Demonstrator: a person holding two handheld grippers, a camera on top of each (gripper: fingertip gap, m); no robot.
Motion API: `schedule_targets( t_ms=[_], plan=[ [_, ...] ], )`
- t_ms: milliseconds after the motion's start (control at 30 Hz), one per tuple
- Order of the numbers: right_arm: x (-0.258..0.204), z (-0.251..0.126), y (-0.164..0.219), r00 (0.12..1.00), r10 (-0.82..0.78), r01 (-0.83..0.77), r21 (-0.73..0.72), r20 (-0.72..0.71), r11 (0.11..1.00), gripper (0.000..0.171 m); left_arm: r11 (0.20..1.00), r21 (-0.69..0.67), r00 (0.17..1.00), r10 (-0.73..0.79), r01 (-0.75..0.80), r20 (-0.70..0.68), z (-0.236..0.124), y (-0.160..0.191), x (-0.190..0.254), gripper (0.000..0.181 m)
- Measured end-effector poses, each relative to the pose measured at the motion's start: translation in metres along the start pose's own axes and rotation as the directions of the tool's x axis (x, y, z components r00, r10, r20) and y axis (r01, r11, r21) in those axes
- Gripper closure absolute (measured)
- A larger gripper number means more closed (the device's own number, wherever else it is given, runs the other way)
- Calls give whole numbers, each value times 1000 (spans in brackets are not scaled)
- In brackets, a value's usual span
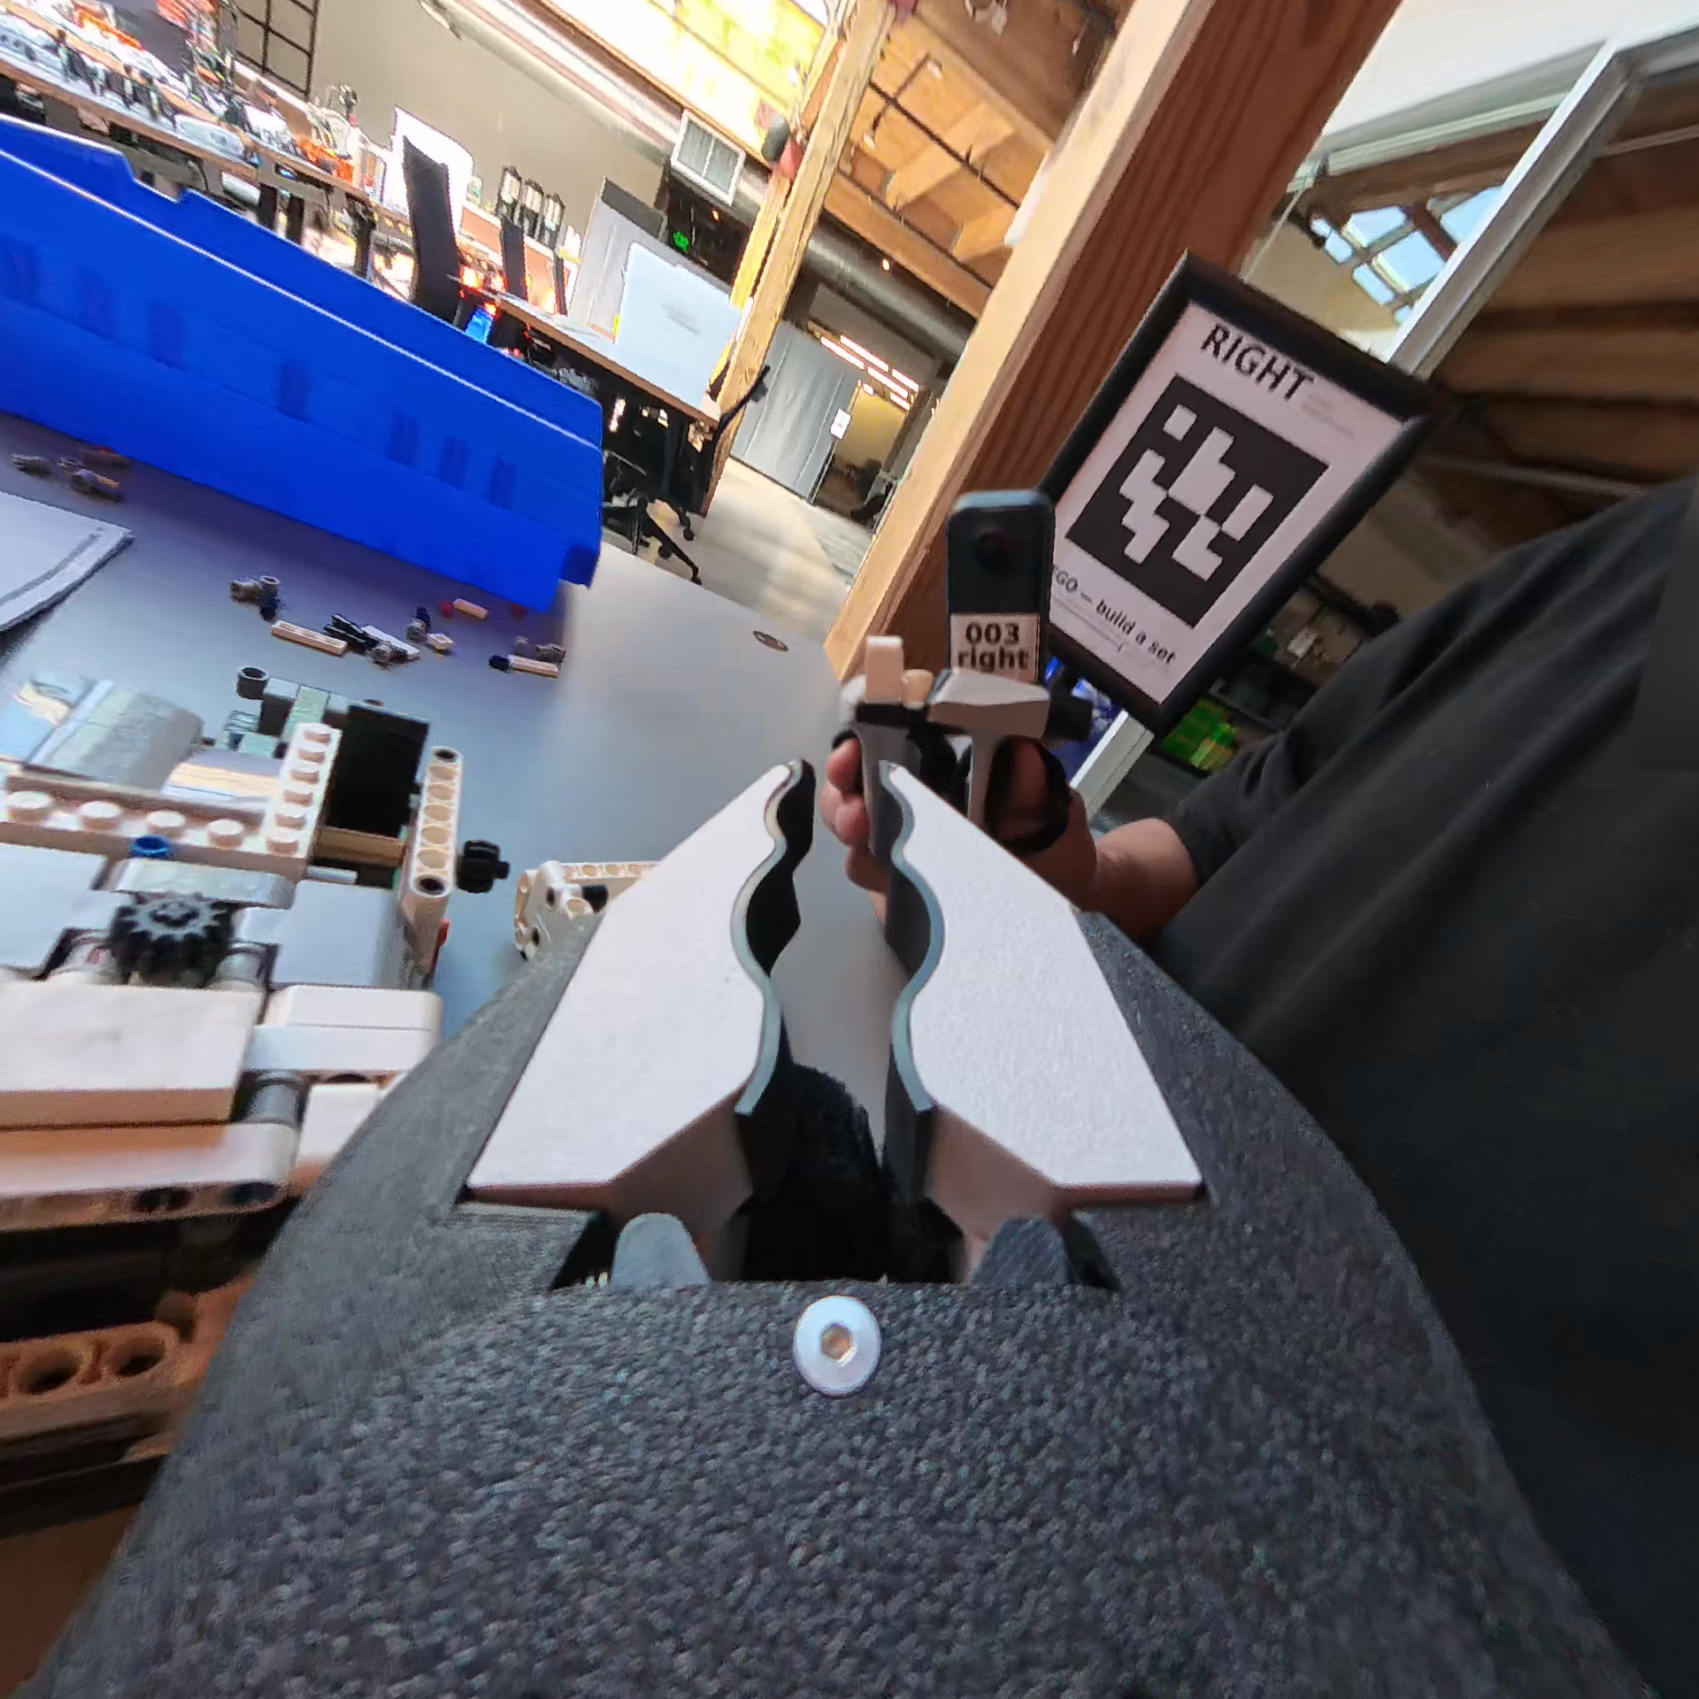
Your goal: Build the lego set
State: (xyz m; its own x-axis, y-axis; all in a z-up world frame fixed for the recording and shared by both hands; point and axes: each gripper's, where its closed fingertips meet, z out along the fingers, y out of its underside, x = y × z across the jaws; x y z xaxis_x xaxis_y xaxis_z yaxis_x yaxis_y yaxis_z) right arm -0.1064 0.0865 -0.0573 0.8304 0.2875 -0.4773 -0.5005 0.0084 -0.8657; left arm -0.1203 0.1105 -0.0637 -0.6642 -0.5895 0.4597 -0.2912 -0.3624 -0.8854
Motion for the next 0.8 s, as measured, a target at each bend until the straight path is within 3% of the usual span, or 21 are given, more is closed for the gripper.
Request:
schedule_targets(
  t_ms=[300, 700, 800],
  plan=[
    [-10, 15, 17, 991, 122, -120, -44, 51, 992, 156, 1000, 6, 998, -17, 17, -52, 3, 1, 9, 169],
    [-6, 17, 27, 990, 137, -130, -132, 41, 983, 156, 995, -96, 1000, 9, -9, 3, 4, 13, 7, 174],
    [-6, 13, 30, 995, 80, -64, -213, 66, 975, 152, 993, -118, 999, 25, -22, 22, 4, 15, 8, 174]
  ],
)
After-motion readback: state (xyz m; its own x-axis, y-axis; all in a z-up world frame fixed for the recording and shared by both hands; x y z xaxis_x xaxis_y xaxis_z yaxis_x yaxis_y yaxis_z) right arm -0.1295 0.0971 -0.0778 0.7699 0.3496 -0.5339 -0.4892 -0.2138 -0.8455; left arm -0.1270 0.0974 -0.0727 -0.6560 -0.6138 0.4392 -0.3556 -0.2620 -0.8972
